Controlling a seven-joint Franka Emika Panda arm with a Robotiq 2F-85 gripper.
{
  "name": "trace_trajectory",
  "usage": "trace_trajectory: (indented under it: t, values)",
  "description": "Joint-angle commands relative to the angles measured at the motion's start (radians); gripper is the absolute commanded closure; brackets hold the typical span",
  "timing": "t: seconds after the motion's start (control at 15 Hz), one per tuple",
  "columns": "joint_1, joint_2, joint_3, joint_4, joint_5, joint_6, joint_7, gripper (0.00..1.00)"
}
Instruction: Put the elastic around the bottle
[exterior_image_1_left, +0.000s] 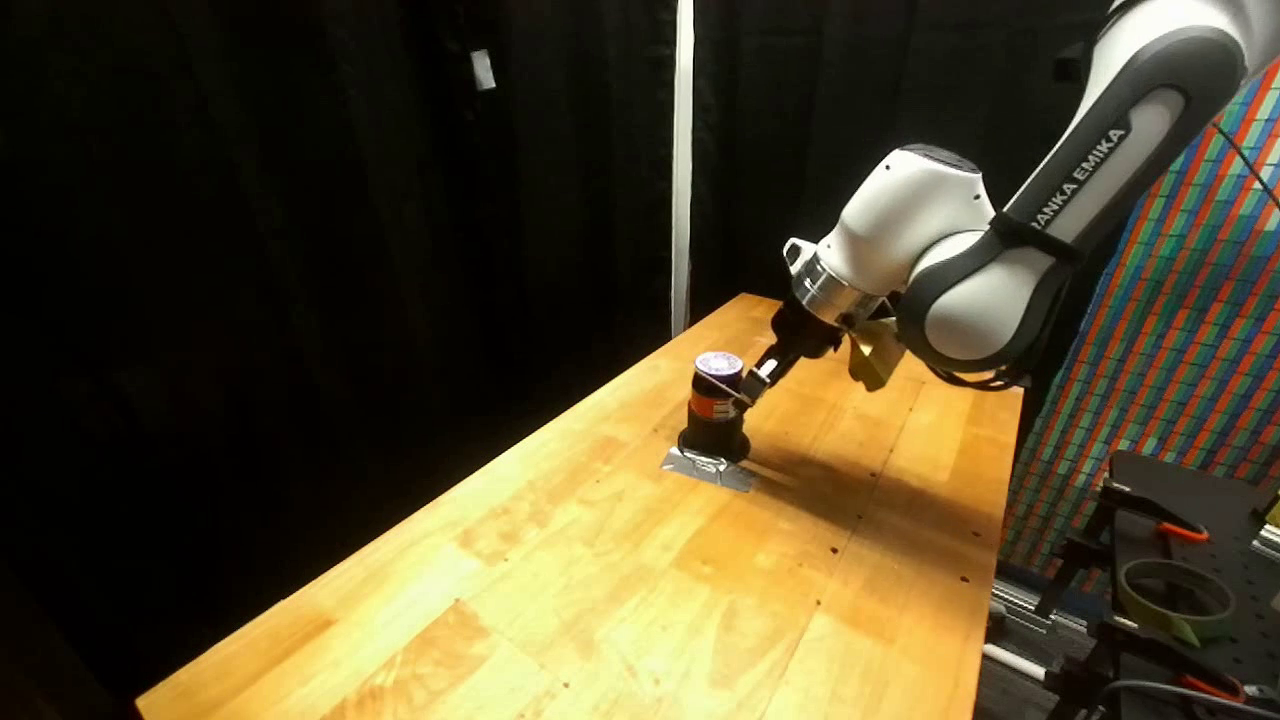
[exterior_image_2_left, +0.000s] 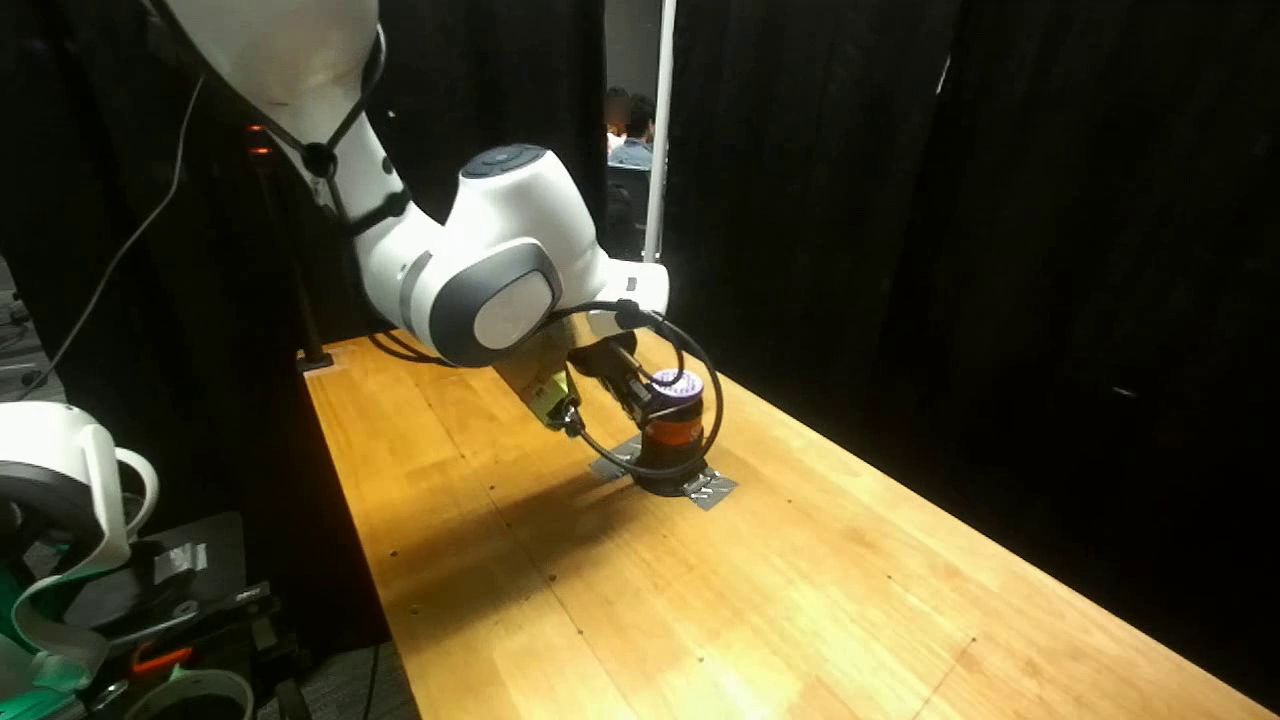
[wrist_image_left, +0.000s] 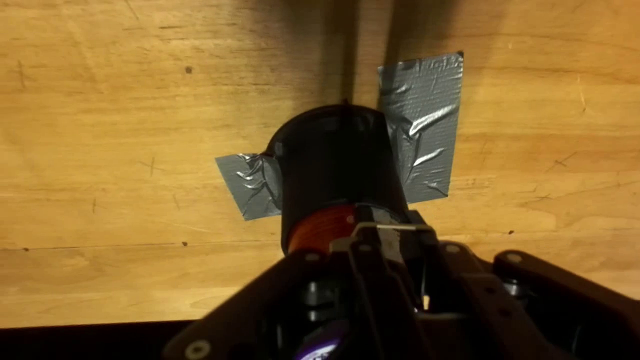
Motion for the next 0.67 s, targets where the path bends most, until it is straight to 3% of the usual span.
trace_trajectory:
  t: [0.0, 0.13, 0.27, 0.6]
  values:
    - [0.258, 0.001, -0.250, -0.058, 0.038, 0.162, 0.086, 0.77]
    - [0.410, 0.032, -0.385, -0.070, 0.110, 0.217, 0.083, 0.77]
    - [0.518, 0.056, -0.466, -0.084, 0.183, 0.252, 0.071, 0.78]
    - [0.680, 0.109, -0.563, -0.098, 0.324, 0.320, 0.075, 0.78]
